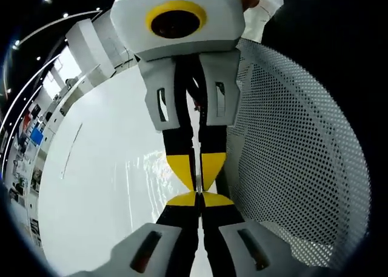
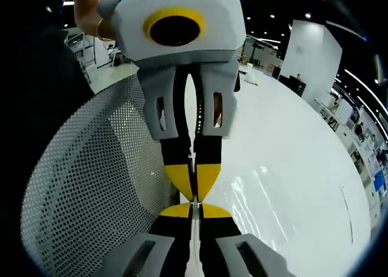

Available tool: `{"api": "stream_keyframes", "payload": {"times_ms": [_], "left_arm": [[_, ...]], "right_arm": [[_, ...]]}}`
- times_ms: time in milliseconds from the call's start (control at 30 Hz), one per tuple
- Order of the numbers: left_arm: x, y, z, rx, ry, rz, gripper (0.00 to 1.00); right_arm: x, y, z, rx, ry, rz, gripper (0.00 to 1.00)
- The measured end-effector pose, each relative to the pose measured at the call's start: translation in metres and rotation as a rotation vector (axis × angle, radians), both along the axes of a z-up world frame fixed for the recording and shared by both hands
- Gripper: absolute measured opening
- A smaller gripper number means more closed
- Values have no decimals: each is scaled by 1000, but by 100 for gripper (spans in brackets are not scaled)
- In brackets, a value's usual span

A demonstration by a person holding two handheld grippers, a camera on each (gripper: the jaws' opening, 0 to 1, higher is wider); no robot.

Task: Open the resealable bag by pulling the two sides of the seal apart until the entire bag opening is separated and visibly accessible.

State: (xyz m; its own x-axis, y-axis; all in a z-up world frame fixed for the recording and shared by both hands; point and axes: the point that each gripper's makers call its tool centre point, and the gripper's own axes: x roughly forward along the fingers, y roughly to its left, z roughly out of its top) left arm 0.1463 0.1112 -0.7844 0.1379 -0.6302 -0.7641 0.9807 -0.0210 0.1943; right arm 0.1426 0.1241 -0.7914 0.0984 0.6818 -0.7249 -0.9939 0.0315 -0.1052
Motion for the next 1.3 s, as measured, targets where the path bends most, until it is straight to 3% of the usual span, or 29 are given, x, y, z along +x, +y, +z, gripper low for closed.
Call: {"api": "stream_keyframes", "payload": {"times_ms": [467,633,1300], "left_arm": [[3,-1,3,18,-28,-13,0],[4,1,4,-7,3,25,0],[5,2,9,-23,-4,27,0]], "right_arm": [[4,-10,-3,-3,15,-42,0],[5,-14,-4,-4,14,-51,0],[10,-33,-10,-45,-11,-59,0]]}}
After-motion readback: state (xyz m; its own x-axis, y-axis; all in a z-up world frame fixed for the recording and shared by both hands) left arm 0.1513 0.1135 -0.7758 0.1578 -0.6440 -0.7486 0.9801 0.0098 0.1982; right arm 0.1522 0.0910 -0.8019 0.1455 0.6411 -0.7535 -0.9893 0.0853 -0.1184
